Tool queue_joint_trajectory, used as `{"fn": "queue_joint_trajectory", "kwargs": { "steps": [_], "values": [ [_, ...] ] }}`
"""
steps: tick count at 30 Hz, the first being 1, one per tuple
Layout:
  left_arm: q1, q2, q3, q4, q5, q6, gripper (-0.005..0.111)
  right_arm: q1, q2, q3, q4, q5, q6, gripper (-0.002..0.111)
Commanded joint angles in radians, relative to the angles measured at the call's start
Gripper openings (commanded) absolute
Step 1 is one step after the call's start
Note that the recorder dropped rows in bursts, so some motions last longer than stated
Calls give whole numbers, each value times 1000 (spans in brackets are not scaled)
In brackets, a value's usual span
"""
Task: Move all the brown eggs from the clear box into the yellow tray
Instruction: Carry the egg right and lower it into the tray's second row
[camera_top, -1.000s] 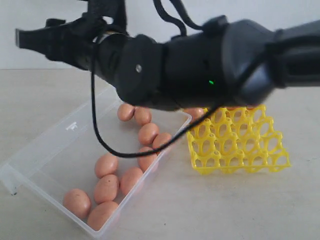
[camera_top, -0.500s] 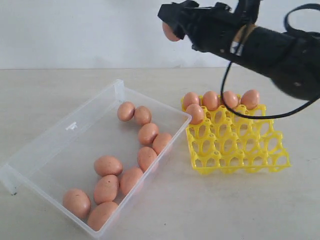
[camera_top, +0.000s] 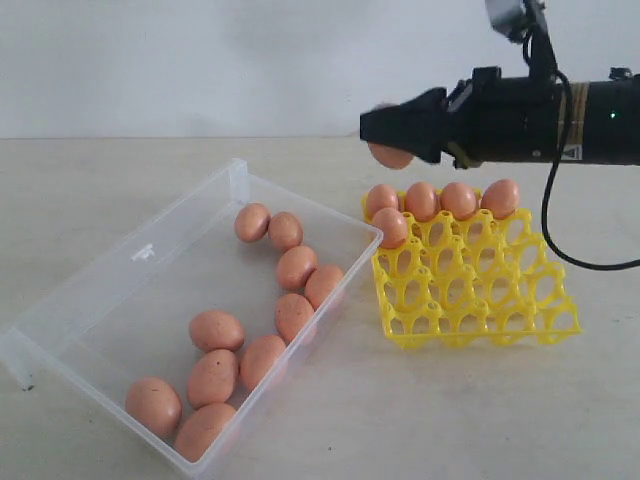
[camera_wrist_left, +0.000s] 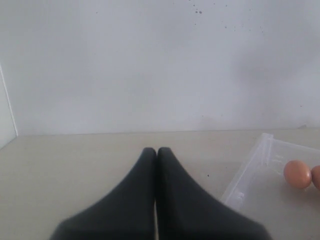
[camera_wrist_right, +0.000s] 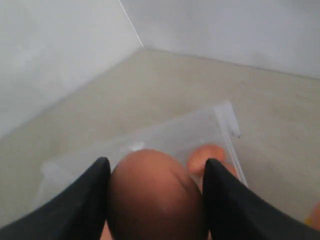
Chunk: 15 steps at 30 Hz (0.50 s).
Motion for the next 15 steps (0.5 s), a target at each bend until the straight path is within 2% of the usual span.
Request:
{"fn": "queue_joint_trajectory", "kwargs": {
  "steps": [1, 4, 9, 15],
  "values": [
    [-5, 3, -4, -5, -11, 4, -4, -5, 17, 1, -343, 121, -16, 0],
    [-5, 3, -4, -5, -11, 4, -4, -7, 63, 1, -251, 178, -31, 0],
    [-5, 3, -4, -5, -11, 4, -4, -9, 118, -1, -188, 139, -114, 0],
    [-5, 3, -4, -5, -11, 4, -4, -9, 156, -1, -36, 183, -245, 0]
  ]
}}
